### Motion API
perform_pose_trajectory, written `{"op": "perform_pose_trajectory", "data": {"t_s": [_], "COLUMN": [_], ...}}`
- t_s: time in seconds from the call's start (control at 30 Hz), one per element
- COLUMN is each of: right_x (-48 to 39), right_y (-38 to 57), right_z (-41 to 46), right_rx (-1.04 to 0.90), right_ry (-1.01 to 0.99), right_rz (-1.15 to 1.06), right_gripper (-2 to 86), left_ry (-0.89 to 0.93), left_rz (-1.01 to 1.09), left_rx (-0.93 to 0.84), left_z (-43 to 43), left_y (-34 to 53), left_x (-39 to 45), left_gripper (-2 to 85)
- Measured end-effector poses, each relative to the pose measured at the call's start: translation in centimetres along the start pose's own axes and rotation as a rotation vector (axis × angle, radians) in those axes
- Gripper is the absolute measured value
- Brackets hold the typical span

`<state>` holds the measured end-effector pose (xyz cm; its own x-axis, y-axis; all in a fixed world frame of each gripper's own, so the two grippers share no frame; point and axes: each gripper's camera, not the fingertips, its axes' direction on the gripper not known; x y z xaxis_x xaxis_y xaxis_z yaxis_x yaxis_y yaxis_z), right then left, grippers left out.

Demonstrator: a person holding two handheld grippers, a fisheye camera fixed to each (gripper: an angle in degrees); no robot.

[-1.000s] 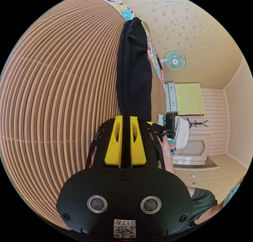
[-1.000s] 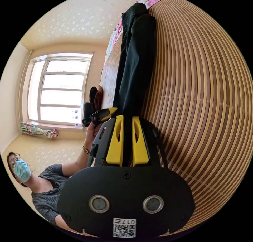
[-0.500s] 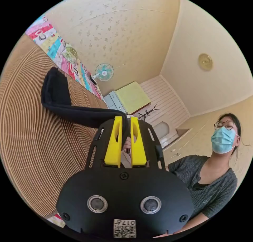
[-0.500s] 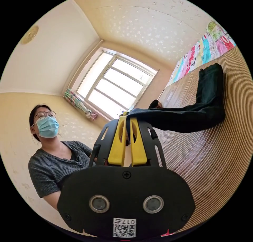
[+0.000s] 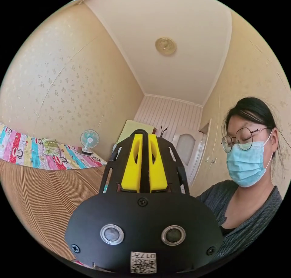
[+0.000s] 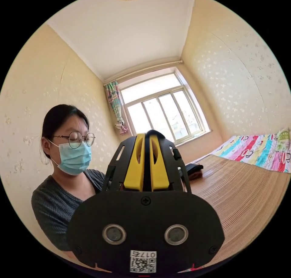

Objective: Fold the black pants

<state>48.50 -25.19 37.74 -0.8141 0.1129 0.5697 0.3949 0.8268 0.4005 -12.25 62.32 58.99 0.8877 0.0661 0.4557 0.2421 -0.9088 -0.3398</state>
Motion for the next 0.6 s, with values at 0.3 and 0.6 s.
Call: {"op": "perform_pose_trajectory", "data": {"t_s": [0.3,0.6], "right_x": [17.9,30.6], "right_y": [0.0,7.1], "right_z": [4.1,11.3], "right_rx": [-0.045,-0.327], "right_ry": [0.225,0.427], "right_rz": [0.338,0.418], "right_gripper": [1.9,1.8], "left_ry": [-0.181,-0.36], "left_rz": [-0.36,-0.377], "left_rx": [-0.069,-0.359], "left_z": [7.1,11.2], "left_y": [1.4,6.5], "left_x": [-14.8,-26.8], "left_gripper": [3.3,3.8]}}
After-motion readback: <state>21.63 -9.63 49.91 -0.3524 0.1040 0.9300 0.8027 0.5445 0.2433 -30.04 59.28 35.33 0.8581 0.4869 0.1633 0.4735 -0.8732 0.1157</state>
